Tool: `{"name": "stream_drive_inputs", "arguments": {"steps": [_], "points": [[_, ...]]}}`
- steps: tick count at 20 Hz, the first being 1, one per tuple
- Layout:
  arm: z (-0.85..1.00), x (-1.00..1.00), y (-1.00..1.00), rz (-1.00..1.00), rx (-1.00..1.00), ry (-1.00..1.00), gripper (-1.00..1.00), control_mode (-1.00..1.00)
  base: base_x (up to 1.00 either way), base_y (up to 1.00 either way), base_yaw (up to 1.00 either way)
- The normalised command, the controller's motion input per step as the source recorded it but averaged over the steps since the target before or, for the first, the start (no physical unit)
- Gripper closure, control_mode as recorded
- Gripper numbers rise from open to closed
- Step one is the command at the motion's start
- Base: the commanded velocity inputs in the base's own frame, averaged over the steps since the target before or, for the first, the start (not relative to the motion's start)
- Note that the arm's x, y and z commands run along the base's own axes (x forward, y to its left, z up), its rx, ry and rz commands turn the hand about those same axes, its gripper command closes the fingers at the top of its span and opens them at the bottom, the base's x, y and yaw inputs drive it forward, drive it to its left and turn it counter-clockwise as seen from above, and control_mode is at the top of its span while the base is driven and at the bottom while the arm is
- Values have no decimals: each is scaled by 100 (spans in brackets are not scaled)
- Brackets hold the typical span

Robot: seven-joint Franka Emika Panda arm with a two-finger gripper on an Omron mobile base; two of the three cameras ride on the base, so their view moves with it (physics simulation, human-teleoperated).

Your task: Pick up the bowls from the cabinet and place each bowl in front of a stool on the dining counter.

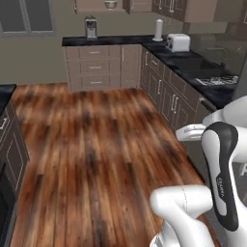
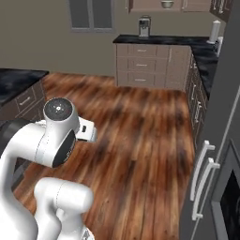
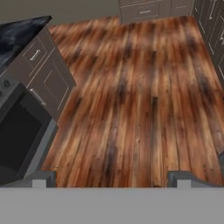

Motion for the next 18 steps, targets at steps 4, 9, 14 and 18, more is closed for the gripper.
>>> {"name": "stream_drive_inputs", "arguments": {"steps": [4, 9, 14, 18], "points": [[0, 0, 0, 0, 0, 0, -100, 100, 100, -26, 0], [0, 0, 0, 0, 0, 0, -100, 100, 100, -9, 0], [0, 0, 0, 0, 0, 0, -100, 100, 100, 0, 0], [0, 0, 0, 0, 0, 0, -100, 100, 100, -4, 0]]}}
